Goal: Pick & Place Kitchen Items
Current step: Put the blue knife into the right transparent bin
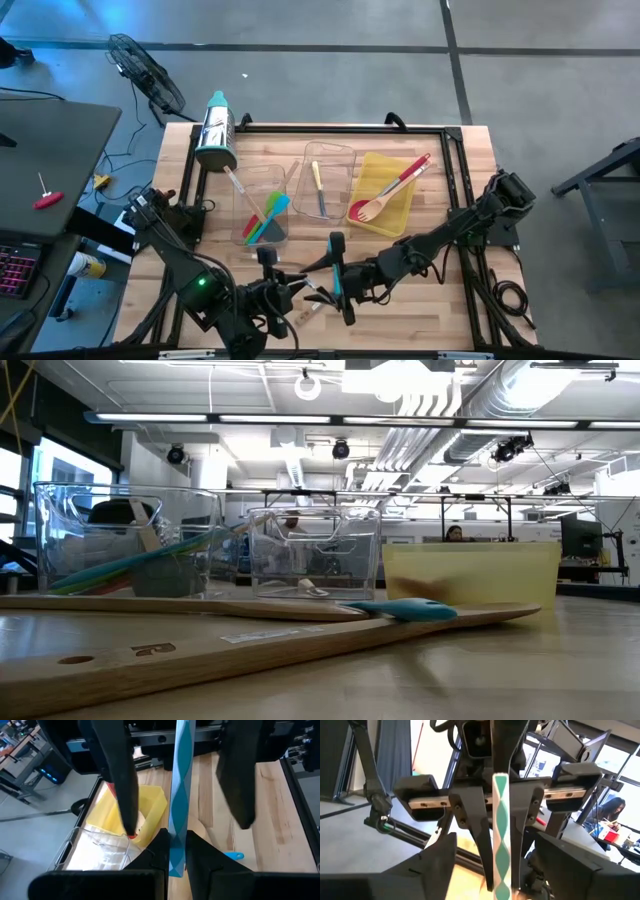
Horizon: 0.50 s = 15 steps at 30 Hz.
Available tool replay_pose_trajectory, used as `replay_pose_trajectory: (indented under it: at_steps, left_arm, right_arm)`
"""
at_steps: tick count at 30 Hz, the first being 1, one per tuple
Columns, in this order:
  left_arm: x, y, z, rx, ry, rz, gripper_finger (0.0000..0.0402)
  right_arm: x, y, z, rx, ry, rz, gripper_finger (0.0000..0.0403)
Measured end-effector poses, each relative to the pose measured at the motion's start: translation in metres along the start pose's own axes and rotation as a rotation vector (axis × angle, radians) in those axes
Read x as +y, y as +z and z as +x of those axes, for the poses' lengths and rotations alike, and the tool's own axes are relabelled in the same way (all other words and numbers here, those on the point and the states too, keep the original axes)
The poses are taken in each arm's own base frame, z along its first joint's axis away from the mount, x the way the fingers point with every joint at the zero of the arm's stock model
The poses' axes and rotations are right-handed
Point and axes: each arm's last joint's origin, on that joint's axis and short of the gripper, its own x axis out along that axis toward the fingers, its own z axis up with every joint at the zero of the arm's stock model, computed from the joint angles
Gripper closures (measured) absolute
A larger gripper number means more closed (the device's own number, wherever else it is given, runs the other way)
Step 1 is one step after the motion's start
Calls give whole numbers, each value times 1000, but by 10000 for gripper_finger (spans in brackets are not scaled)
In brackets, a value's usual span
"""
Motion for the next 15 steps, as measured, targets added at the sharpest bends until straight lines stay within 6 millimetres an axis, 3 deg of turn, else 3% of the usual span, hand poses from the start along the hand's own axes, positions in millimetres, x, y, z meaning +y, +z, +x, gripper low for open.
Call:
replay_pose_trajectory:
  at_steps: [15]
  left_arm:
    - [0,0,0,1,-4,-7,371]
  right_arm:
    - [-4,-4,1,24,3,-11,366]
